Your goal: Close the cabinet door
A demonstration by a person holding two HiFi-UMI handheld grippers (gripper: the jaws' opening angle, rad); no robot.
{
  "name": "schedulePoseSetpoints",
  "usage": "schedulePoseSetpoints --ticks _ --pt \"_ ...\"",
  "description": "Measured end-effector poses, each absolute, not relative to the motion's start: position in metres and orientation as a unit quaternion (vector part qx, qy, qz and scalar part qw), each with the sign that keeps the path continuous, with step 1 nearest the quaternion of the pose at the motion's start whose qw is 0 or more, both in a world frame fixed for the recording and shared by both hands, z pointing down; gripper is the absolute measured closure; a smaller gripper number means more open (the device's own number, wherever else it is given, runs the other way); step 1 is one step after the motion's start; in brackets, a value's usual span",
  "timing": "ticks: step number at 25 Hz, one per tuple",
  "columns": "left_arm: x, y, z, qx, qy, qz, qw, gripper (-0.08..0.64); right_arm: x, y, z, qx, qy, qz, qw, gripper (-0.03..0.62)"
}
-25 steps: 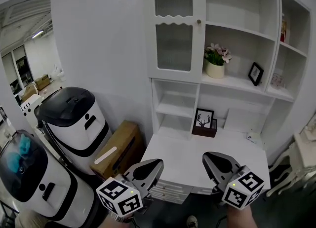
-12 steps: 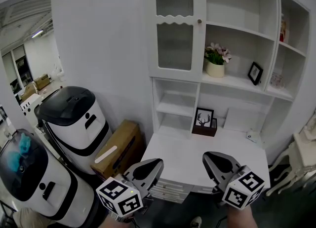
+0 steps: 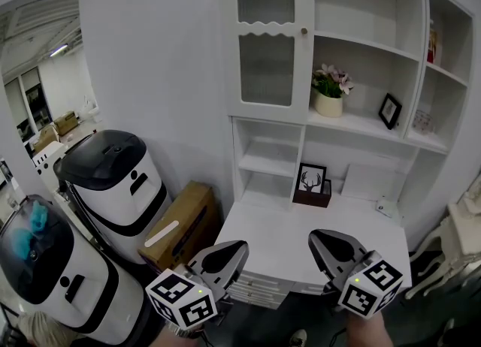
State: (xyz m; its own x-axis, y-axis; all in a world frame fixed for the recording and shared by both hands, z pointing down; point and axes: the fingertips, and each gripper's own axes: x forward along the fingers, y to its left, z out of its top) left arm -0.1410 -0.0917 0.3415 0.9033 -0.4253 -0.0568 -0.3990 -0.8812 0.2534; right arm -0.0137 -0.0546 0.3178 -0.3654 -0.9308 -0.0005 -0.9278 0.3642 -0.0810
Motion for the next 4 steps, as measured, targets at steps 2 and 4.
schedulePoseSetpoints --ticks 2,4 --pt "-0.141 -0.0913 0.341 0.968 -0.213 -0.055 0.119 0.554 -0.0133 -0.0541 0.3175 -0.563 0.826 -0.033 0.023 0.588" --pt "-0.1414 -0.0909 0.3401 0.968 -0.214 -0.055 0.119 0.554 -0.0131 -0.0538 0.3171 -0.563 0.826 -0.032 0.023 0.588"
